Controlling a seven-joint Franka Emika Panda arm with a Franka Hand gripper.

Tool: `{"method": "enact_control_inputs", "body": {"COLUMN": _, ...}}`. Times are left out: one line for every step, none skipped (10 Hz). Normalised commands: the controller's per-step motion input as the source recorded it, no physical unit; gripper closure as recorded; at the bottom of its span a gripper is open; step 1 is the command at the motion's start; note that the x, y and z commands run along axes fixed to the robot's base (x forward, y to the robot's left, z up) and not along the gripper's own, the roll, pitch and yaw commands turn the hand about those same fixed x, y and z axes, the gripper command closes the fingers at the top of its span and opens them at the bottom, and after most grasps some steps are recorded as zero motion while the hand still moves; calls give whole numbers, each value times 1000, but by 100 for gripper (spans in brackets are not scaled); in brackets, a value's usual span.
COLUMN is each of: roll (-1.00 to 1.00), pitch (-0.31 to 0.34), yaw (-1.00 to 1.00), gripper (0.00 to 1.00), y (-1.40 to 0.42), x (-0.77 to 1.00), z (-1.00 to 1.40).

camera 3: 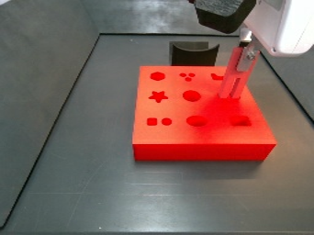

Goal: Insert the double-square object.

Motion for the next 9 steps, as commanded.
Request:
{"method": "enact_control_inputs", "body": {"roll": 44, "pitch": 0, "yaw": 66, "gripper": 100, "y": 0, "x": 0, "z": -311}}
{"method": "enact_control_inputs", "body": {"roll": 46, "pitch": -26, "yaw": 0, "gripper": 100, "y": 3, "x": 0, "z": -534}}
{"method": "enact_control_inputs", "body": {"roll": 116, "pitch": 0, "yaw": 0, "gripper": 100, "y": 0, "x": 23, "z": -600}}
{"method": "enact_control_inputs", "body": {"roll": 151, "pitch": 0, "yaw": 0, "gripper": 100, "y": 0, "x": 0, "z": -597}}
{"method": "enact_control_inputs", "body": {"roll": 113, "pitch": 1, "yaw": 0, "gripper": 100, "y": 0, "x": 51, "z": -620}}
{"method": "enact_control_inputs", "body": {"roll": 87, "pitch": 0, "yaw": -11, "gripper": 100, "y": 0, "x": 60, "z": -669}}
{"method": "enact_control_inputs", "body": {"roll": 21, "pitch": 0, "yaw": -9, "gripper": 100, "y": 0, "x": 69, "z": -663}}
{"method": "enact_control_inputs", "body": {"roll": 0, "pitch": 0, "yaw": 0, "gripper": 100, "y": 0, "x": 23, "z": -694}}
{"method": "enact_control_inputs", "body": {"roll": 0, "pitch": 0, "yaw": 0, "gripper": 100, "y": 0, "x": 29, "z": -440}}
